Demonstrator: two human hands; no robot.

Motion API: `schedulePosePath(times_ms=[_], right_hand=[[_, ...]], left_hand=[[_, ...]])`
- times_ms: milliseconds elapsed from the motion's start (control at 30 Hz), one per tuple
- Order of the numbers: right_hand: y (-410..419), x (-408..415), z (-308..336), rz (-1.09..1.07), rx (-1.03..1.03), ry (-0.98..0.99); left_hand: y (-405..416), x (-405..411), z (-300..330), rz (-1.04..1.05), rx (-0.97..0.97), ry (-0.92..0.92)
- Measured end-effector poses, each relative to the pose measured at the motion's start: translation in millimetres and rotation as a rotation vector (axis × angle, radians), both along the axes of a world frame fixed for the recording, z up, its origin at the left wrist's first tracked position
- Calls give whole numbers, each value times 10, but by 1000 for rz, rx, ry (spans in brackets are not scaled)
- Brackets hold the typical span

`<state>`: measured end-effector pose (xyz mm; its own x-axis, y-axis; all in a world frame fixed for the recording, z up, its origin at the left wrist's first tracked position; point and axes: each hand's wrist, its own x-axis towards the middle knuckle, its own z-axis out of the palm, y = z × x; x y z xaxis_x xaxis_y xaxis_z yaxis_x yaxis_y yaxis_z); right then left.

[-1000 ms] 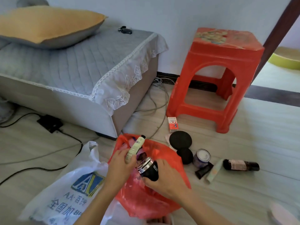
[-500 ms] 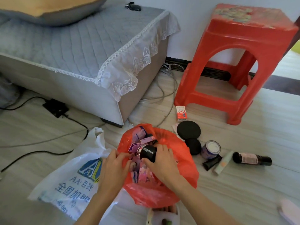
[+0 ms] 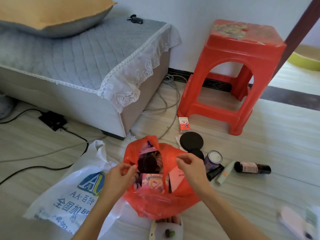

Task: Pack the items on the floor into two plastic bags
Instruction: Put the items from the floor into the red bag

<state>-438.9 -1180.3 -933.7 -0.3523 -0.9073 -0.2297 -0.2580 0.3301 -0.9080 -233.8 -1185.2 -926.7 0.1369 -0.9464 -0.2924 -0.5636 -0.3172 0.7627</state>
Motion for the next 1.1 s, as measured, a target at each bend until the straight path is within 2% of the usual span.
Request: schedulePosePath(times_ms=[67, 100, 133, 233, 367, 467, 533, 600, 667, 733, 833, 867, 1000, 1100], right_hand=[[-25, -61, 180, -41, 4, -246], [-22, -74, 244, -23, 8, -244], [-18, -85, 275, 39, 19, -124], [108, -31, 214, 319, 77, 392], [297, 169, 96, 725, 201, 559], [302, 207, 60, 1033, 208, 933], [310, 162, 67, 1100, 221, 1060], [321, 81, 72, 1052, 266, 1004], [330, -12, 129, 942, 278, 825], [299, -108, 261, 761, 257, 587], [247, -294, 622, 374, 168, 121], [246, -352, 723, 307, 147, 43], [467, -463, 737, 280, 212, 152], [606, -519, 671, 215, 241, 51]], left_hand=[[-17, -28, 164, 83, 73, 203], [-14, -63, 236, 105, 120, 303], [-3, -95, 288, 100, 161, 351], [55, -160, 305, 65, 169, 313], [145, -140, 272, 84, 132, 294], [176, -105, 285, 79, 117, 308], [179, -98, 304, 69, 100, 291], [170, -100, 307, 72, 91, 291], [192, -107, 312, 82, 96, 278], [262, -98, 282, 79, 96, 242], [426, -64, 267, 103, 122, 220], [458, -54, 298, 114, 126, 218], [445, -73, 518, 21, 119, 147], [469, -99, 589, -54, 138, 161]])
